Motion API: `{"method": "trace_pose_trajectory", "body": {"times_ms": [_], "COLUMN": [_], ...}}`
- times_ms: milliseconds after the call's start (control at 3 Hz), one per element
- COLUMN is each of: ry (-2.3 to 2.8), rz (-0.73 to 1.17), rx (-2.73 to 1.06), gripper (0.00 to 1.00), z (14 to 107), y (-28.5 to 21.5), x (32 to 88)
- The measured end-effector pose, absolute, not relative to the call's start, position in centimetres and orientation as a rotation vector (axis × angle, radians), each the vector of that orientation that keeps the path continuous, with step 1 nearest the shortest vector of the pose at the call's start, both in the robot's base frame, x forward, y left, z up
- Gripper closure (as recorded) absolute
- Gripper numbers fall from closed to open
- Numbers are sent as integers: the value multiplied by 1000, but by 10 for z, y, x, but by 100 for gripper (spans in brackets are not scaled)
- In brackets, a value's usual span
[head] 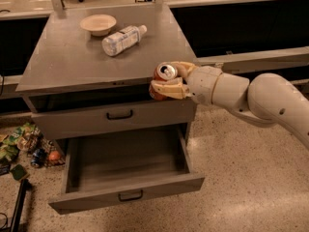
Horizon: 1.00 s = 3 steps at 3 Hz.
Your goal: Pick coke can from middle drawer and place on counter
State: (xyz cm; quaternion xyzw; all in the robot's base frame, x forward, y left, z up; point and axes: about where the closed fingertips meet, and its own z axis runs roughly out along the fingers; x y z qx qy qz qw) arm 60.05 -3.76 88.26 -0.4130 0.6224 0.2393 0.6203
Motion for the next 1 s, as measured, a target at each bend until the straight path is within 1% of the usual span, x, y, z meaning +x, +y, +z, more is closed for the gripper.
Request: {"method": "trace_pose_trajectory", "body": {"times_ms": [333, 667, 1000], "ry": [1400, 1370, 1377], "rz": [551, 524, 522], "rx": [-971, -1025, -1084], "gripper": [100, 100, 100], "z": [896, 921, 945], "y": [-34, -35, -38], "x": [605, 627, 673]}}
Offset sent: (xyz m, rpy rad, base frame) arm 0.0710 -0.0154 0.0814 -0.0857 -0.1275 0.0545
